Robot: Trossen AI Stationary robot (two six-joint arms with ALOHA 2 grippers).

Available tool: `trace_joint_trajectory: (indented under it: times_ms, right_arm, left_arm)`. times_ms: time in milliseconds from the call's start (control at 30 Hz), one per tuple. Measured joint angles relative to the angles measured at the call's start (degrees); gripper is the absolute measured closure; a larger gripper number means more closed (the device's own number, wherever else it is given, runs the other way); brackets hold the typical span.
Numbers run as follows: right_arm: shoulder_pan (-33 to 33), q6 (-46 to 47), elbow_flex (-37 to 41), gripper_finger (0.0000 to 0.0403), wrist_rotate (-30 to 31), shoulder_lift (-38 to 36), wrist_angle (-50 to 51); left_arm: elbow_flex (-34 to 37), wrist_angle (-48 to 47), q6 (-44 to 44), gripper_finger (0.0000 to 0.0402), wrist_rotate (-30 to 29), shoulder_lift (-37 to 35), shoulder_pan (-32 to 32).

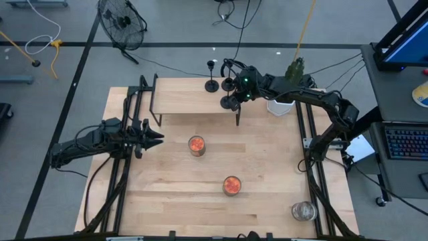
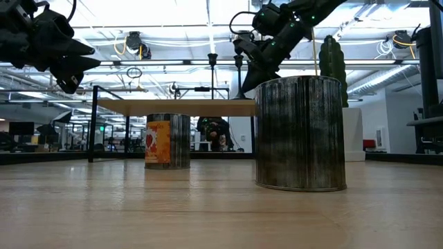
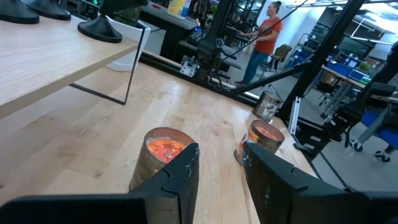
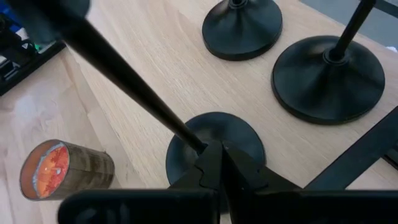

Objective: Pick & Place candle stick holders
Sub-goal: Put the candle holder on the shelf, then put the top orange scented candle on the shelf

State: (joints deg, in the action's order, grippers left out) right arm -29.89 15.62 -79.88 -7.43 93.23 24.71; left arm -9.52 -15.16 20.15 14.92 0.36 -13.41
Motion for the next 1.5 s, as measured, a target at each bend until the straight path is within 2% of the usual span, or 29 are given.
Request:
trace_joint_trajectory:
  times_ms: [367,1167,1500]
  right_arm:
    - [0.28,2.83,4.34,0.0403,-0.30,-0.04,-4.82]
    - [0.35,3.23,4.55,0.0403,-1.42,0.02,-8.23]
    - [1.12,0.45,4.61,0.0403,1.64,-8.51,-1.49]
  left_arm:
    - [0.00,-0.01,-0.12,0.0272,0.00,0.00,0.01]
    - [0.00,-0.01,-0.12,0.0272,0.00,0.00,0.01]
    - [0.00,0.39,-0.17,0.0272,-0.02,0.00,0.00]
